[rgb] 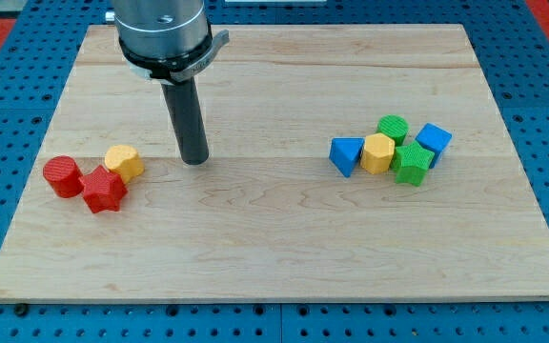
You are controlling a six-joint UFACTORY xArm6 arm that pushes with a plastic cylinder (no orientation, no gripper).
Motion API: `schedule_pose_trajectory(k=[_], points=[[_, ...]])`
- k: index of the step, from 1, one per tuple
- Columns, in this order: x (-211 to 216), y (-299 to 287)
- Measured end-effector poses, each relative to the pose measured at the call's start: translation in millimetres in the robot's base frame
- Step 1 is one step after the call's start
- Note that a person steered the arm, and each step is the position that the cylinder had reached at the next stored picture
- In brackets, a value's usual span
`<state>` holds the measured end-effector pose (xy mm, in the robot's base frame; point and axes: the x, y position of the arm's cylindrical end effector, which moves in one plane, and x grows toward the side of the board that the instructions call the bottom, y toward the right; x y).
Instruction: Move your arm to the bottom side of the green star
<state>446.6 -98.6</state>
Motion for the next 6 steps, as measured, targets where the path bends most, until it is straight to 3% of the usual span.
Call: schedule_pose_trajectory(k=[2, 3, 4, 6], points=[[42, 108], [107, 159], [119, 243], [125, 258]])
